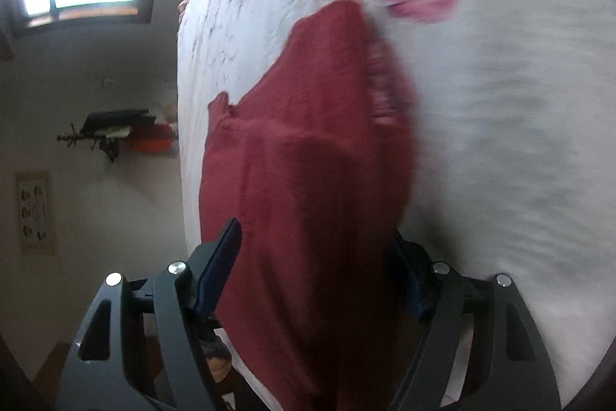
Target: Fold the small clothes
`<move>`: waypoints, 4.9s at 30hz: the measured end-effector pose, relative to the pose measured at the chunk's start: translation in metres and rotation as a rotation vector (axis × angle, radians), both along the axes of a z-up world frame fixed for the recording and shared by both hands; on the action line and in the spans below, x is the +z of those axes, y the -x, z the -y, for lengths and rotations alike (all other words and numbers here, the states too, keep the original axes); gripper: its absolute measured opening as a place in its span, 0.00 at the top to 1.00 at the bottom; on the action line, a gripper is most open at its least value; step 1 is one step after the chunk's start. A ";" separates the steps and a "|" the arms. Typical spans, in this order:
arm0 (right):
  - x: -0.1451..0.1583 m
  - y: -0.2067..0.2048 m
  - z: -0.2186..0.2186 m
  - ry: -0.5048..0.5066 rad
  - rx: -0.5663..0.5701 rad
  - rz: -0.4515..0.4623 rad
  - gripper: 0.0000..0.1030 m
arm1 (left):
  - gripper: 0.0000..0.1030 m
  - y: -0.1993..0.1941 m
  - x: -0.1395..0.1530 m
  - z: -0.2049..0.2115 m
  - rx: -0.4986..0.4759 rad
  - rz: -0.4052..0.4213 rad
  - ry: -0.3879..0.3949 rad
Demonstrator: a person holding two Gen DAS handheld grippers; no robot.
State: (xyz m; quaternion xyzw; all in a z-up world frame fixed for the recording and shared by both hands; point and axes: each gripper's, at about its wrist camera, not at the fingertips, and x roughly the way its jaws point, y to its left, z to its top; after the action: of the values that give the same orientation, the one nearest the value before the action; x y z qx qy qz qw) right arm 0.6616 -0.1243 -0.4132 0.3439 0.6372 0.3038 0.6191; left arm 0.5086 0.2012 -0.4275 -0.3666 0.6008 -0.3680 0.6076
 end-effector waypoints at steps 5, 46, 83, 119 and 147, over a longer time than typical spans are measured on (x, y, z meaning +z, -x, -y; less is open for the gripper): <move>-0.012 -0.010 -0.006 0.027 -0.018 0.014 0.37 | 0.25 -0.009 -0.011 -0.005 0.032 -0.044 0.040; 0.065 0.182 -0.173 -0.061 0.210 0.117 0.68 | 0.76 0.208 0.054 -0.120 0.216 -0.014 -0.086; 0.084 0.230 -0.167 0.242 0.171 0.444 0.82 | 0.39 0.202 0.112 -0.117 0.273 0.287 -0.334; 0.073 0.347 -0.179 0.551 0.398 0.436 0.92 | 0.41 0.287 0.087 -0.117 0.238 0.211 -0.492; 0.324 0.580 -0.163 0.882 0.001 0.772 0.03 | 0.11 0.532 0.341 -0.085 0.581 0.589 -0.971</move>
State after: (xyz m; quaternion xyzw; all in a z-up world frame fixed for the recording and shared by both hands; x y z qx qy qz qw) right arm 0.0818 0.0385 -0.0891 -0.0822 0.4318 0.1134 0.8910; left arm -0.0229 0.2866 -0.0865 -0.0810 0.3832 0.0407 0.9192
